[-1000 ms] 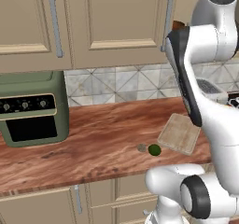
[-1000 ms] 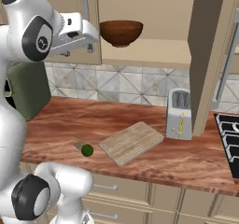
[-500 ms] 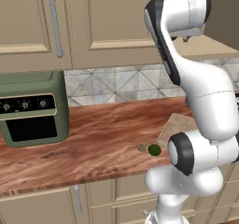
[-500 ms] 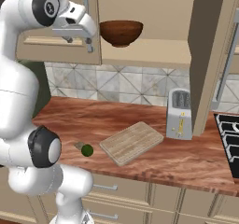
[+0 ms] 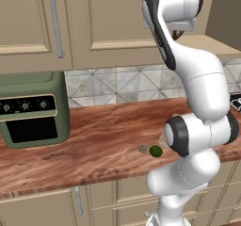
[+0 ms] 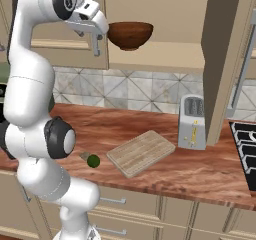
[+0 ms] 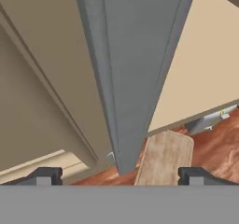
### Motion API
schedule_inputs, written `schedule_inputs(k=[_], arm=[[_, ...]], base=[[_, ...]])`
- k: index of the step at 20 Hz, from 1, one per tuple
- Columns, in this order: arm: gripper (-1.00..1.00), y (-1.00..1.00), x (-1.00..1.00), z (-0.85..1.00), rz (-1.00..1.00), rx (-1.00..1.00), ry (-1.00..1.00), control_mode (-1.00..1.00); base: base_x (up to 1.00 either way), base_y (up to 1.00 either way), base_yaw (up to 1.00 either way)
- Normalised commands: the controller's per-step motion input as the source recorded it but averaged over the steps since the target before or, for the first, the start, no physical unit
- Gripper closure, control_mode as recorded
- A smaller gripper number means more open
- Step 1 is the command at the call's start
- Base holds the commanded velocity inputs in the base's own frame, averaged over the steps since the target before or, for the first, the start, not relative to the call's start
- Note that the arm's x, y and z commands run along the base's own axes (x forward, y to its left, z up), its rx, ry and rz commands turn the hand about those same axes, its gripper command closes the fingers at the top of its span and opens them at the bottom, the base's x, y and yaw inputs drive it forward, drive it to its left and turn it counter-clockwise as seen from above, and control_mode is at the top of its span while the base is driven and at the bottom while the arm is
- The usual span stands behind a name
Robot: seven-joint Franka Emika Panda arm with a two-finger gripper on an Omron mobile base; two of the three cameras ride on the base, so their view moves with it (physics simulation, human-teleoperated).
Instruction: Open the cabinet. Place the bowl and condiment on the counter. Then place the lime and garlic on the cutting board.
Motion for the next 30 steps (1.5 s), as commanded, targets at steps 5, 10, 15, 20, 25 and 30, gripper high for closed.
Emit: schedule_inputs(k=[5,10,15,20,25,30], arm=[[-1.00,-0.05,0.25,-0.37,0.00,0.01,-0.38,-1.00],[-1.00,-0.10,0.37,-0.37,0.00,0.01,-0.35,-1.00],[-1.00,-0.19,0.55,-0.34,0.01,0.03,-0.29,-1.00],[-1.00,-0.34,0.73,0.00,0.01,0.10,-0.02,-1.00],[1.00,-0.37,0.75,-0.03,0.05,0.09,0.00,-1.00],[1.00,-0.27,0.67,-0.25,0.10,0.05,-0.01,-1.00]], base=[[0.00,0.00,0.00],[0.00,0.00,0.00],[0.00,0.00,0.00],[0.00,0.00,0.00],[0.00,0.00,0.00],[0.00,0.00,0.00]])
